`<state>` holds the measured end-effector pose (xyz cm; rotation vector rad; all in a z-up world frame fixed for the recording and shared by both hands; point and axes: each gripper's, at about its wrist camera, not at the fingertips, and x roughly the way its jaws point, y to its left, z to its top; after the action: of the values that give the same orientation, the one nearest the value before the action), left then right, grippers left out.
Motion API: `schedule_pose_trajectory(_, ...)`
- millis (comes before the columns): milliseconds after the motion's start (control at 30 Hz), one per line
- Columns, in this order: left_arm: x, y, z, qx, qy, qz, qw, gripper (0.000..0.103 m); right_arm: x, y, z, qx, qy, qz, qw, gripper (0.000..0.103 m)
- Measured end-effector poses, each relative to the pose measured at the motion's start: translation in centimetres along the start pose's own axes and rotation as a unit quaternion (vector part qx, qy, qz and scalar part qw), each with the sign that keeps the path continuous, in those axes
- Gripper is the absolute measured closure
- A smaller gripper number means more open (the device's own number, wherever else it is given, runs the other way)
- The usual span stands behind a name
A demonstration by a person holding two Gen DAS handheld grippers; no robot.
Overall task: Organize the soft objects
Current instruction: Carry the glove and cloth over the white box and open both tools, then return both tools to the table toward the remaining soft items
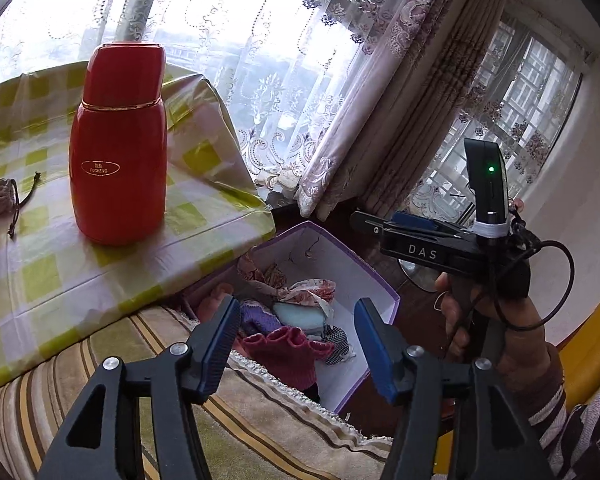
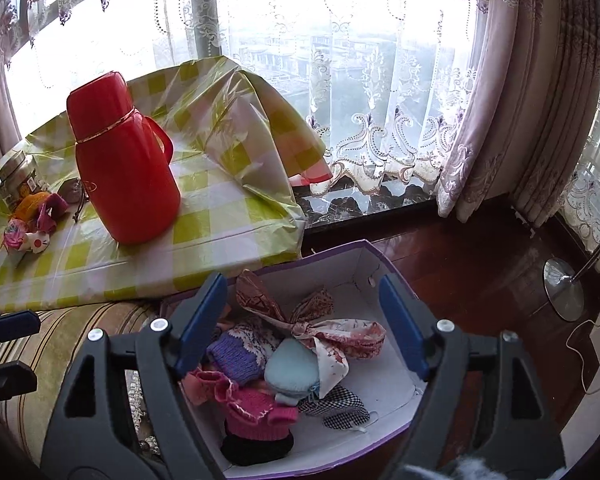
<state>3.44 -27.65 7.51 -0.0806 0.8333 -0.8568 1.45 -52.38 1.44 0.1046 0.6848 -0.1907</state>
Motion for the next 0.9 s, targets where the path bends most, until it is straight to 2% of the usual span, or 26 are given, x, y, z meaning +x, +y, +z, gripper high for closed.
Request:
schedule_pose_trajectory(300,-1.3,1.9,0.3,-0.019,-0.023,0.020,0.9993,0.043,-0.5,1.7,0.0,-0.020,-0.001,0.013,1.000,0.022)
schedule_pose_trajectory(533,-4.0,4.8,0.9,-0.043,-0.062,0.060,0.9954,0.043,-0.9,4.5,0.3,-0.051,0.000,0.032,0.998,0.022)
schedule_pose_trajectory(700,-6.6,7.8,1.5,-0.075,-0.095,0.100,0.9875,0.043,-1.1,7.1,0.4,-0.074,0.001,0.061,0.995,0.022)
schedule_pose_trajectory(900,-10.2,12.1,1.6,-0.120,-0.135,0.145,0.9729,0.043,-1.3,10.7,0.6,-0.099,0.002,0.098,0.990,0.022)
